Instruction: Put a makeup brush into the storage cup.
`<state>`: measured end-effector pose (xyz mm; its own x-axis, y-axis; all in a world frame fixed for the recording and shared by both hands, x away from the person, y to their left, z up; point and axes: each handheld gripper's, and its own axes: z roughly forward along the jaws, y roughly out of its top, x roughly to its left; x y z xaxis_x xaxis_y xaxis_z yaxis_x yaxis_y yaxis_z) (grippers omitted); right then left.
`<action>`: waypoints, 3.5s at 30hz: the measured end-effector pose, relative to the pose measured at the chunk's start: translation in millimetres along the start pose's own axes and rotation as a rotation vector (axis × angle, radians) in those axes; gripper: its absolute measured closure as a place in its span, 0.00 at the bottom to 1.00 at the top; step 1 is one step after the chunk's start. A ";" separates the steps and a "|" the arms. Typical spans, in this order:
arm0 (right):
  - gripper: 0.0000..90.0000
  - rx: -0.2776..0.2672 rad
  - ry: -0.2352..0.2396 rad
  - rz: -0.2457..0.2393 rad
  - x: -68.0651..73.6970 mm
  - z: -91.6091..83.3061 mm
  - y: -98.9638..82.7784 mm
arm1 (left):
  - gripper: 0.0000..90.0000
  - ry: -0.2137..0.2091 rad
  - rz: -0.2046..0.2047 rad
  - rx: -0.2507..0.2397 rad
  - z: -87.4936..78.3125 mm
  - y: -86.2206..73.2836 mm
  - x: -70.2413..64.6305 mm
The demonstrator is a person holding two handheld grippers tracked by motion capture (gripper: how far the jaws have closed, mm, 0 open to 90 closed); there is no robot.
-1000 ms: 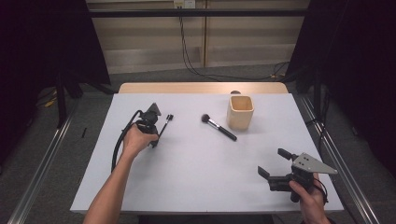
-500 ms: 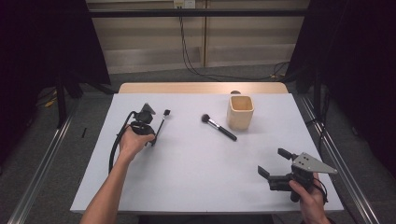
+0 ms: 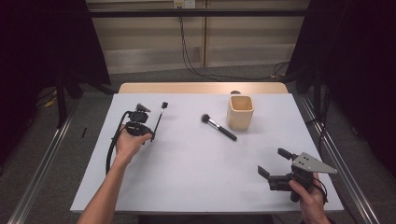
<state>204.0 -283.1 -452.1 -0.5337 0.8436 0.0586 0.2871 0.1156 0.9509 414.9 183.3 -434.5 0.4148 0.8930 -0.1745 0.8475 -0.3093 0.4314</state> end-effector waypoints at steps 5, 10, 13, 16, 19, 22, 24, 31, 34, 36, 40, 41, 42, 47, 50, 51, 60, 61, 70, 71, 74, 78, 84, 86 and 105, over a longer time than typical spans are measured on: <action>0.00 0.001 0.000 -0.001 0.0 0.0 0.0 | 0.95 -0.027 0.022 -0.044 -1.0 -5.2 1.2; 0.00 0.001 -0.003 -0.001 -0.4 -0.3 -0.1 | 0.95 -0.039 0.030 -0.111 -3.5 -11.2 2.4; 0.00 0.000 -0.002 0.000 -0.1 -0.2 0.0 | 0.95 -0.035 0.040 -0.173 -6.4 -14.5 3.4; 0.00 0.001 -0.003 -0.001 -0.3 -0.1 -0.1 | 0.95 -0.034 0.052 -0.229 -10.4 -17.5 4.0; 0.00 0.001 -0.003 -0.001 -0.2 -0.1 0.0 | 0.95 -0.032 0.075 -0.272 -13.5 -20.2 3.2; 0.00 0.001 -0.003 0.000 -0.1 0.1 0.0 | 0.95 -0.036 0.089 -0.314 -15.1 -22.9 2.0; 0.00 0.002 -0.003 0.001 -0.2 0.0 -0.1 | 0.95 -0.036 0.090 -0.343 -15.9 -24.9 1.4; 0.00 0.000 -0.002 0.004 -0.5 -0.3 0.0 | 0.95 -0.037 0.105 -0.434 -18.6 -31.8 2.3; 0.00 0.001 -0.002 0.002 -0.6 -0.1 -0.1 | 0.95 -0.047 0.098 -0.468 -20.4 -33.5 3.1; 0.00 0.000 -0.001 0.001 -0.4 -0.2 0.0 | 0.95 -0.049 0.092 -0.491 -23.4 -33.7 4.3; 0.00 0.000 -0.001 0.005 -0.4 -0.1 -0.2 | 0.95 -0.067 0.093 -0.548 -30.3 -34.5 8.1; 0.00 0.000 -0.001 0.004 -0.5 -0.1 -0.2 | 0.95 -0.060 0.101 -0.561 -31.8 -35.1 8.4; 0.00 -0.001 -0.001 0.005 -0.4 0.1 -0.2 | 0.95 -0.055 0.103 -0.570 -32.6 -35.5 8.3; 0.00 -0.001 -0.001 0.005 -0.2 0.3 -0.1 | 0.95 -0.091 0.108 -0.623 -35.6 -39.0 8.9; 0.00 -0.001 -0.001 0.007 -0.4 0.1 -0.3 | 0.95 -0.094 0.129 -0.629 -36.3 -43.0 6.3; 0.00 0.000 0.001 0.008 -0.6 0.1 -0.4 | 0.95 -0.105 0.131 -0.631 -36.8 -44.4 5.8; 0.00 -0.004 0.002 0.015 -0.3 0.2 -0.2 | 0.95 -0.125 0.167 -0.637 -40.1 -56.1 -3.0; 0.00 -0.003 0.001 0.014 -0.5 0.3 -0.3 | 0.95 -0.133 0.167 -0.642 -41.0 -56.6 -4.5; 0.00 -0.012 0.005 0.023 -0.4 0.7 -0.9 | 0.95 -0.198 0.199 -0.669 -52.5 -65.7 -19.1; 0.00 -0.013 0.005 0.024 -0.3 0.9 -0.8 | 0.95 -0.208 0.200 -0.670 -52.8 -66.8 -19.9; 0.00 -0.016 0.008 0.027 0.3 1.0 -0.8 | 0.95 -0.213 0.215 -0.682 -52.6 -70.5 -21.5; 0.00 -0.016 0.022 0.026 0.5 1.7 -1.2 | 0.95 -0.244 0.207 -0.690 -53.3 -75.4 -21.9; 0.00 -0.015 0.049 0.038 2.9 2.7 -1.8 | 0.95 -0.261 0.230 -0.686 -52.2 -85.4 -30.0; 0.00 -0.018 0.059 0.039 4.3 3.1 -1.9 | 0.95 -0.271 0.238 -0.676 -52.2 -88.4 -32.3; 0.00 -0.052 0.175 0.065 22.3 13.1 8.3 | 0.95 -0.322 0.293 -0.675 -46.8 -95.8 -66.1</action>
<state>205.0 -256.4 -446.8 -0.6467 0.7439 0.1683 0.2863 0.0323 0.9576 290.8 169.2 -422.9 0.7516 0.6363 -0.1740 0.3489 -0.1597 0.9234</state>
